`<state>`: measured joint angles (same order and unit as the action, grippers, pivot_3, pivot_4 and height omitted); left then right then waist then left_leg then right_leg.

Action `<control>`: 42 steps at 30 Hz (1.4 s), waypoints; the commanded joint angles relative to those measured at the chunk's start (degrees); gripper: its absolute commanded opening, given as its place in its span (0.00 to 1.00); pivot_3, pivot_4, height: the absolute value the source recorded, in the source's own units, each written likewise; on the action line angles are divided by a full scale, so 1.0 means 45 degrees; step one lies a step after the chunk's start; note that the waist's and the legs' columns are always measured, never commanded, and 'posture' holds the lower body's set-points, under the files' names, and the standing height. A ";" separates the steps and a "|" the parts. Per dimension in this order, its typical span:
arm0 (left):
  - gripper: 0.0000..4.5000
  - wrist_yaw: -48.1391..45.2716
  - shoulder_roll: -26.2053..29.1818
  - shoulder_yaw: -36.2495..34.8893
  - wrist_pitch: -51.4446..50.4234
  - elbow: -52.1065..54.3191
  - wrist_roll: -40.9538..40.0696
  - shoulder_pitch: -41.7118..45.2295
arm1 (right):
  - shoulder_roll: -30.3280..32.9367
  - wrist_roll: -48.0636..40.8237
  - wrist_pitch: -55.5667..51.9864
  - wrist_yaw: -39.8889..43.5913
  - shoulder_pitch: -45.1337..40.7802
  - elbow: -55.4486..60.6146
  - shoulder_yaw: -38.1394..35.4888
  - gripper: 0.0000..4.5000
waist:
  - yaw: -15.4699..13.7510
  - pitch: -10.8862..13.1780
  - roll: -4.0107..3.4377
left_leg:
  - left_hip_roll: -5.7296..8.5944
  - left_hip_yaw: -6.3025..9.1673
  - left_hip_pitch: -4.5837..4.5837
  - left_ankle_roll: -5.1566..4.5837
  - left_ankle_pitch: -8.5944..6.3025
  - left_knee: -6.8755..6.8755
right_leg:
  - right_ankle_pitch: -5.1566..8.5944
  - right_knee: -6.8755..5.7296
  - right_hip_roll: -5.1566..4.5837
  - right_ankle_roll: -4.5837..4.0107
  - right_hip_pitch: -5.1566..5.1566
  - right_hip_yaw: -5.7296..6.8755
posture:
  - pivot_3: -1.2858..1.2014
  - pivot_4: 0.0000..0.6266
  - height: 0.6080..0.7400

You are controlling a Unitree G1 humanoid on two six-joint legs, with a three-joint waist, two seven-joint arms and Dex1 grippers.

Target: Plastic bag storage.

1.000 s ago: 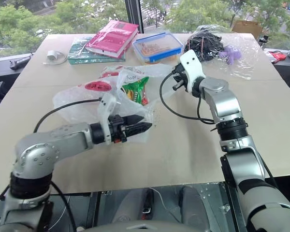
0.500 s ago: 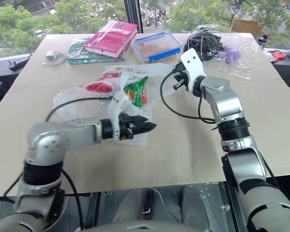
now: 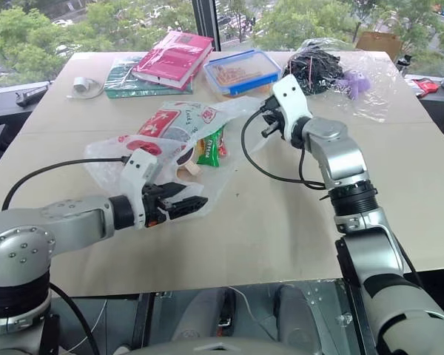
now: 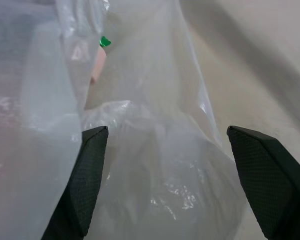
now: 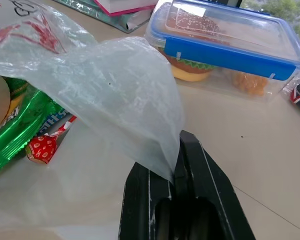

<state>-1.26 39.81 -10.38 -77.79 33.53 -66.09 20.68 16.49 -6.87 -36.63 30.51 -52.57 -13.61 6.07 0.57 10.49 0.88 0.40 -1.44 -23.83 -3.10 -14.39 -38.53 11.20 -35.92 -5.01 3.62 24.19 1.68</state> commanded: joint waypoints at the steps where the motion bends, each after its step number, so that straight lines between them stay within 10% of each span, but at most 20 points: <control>1: 0.88 -0.0650 0.0139 -0.0108 0.0359 0.0502 -0.0291 0.0101 | -0.0031 -0.0035 -0.0161 -0.0118 0.0065 0.0970 -0.0003 0.00 | 0.0051 0.0000 0.0000 | -0.0002 -0.0006 -0.0001 0.0000 0.0000 0.0004 | 0.0000 0.0002 0.0002 0.0000 0.0004 -0.0008 | 0.52 0.24 1.00; 8: 0.88 -0.2525 -0.0832 -0.1542 0.2494 -0.0005 -0.3678 0.0027 | -0.0151 -0.0015 -0.0193 -0.0144 0.0190 0.1086 0.0064 0.00 | 0.0045 -0.0001 0.0002 | -0.0016 -0.0007 -0.0001 0.0007 0.0003 0.0013 | 0.0001 0.0008 -0.0001 -0.0003 0.0008 -0.0005 | 0.52 0.24 1.00; 12: 0.88 -0.2327 0.0655 -0.2334 0.2594 -0.1192 -0.6663 -0.0580 | -0.0154 -0.0018 -0.0134 -0.0110 0.0237 0.1036 0.0053 0.00 | 0.0059 -0.0001 0.0002 | -0.0028 -0.0003 -0.0001 0.0006 0.0003 0.0012 | 0.0002 0.0004 -0.0004 -0.0003 0.0011 -0.0006 | 0.52 0.24 1.00; 27: 0.88 -0.3515 0.4616 -0.2212 0.2730 -0.0046 -0.2012 -0.3381 | -0.0803 0.0011 0.0294 -0.0228 0.0212 0.0701 0.0211 0.00 | 0.0062 0.0003 -0.0005 | -0.0025 -0.0013 0.0005 0.0017 0.0008 0.0030 | 0.0006 0.0008 0.0012 -0.0009 0.0018 -0.0007 | 0.52 0.24 1.00; 42: 0.88 -0.3233 0.3510 0.2156 0.1231 -0.1256 0.0465 -0.0557 | -0.1022 -0.0068 -0.0660 -0.0499 0.0633 0.2126 0.0445 0.00 | 0.0072 0.0003 -0.0004 | -0.0007 -0.0010 0.0002 0.0019 0.0009 0.0034 | 0.0006 0.0005 0.0020 -0.0008 0.0018 -0.0004 | 0.52 0.24 1.00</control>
<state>-14.82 55.68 -0.97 -72.29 27.40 -65.60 16.93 11.82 -6.97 -39.66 28.45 -49.06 -7.14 8.23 0.90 10.50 0.86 0.37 -1.48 -23.82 -3.02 -14.35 -38.38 11.23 -35.90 -4.92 3.58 24.27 1.67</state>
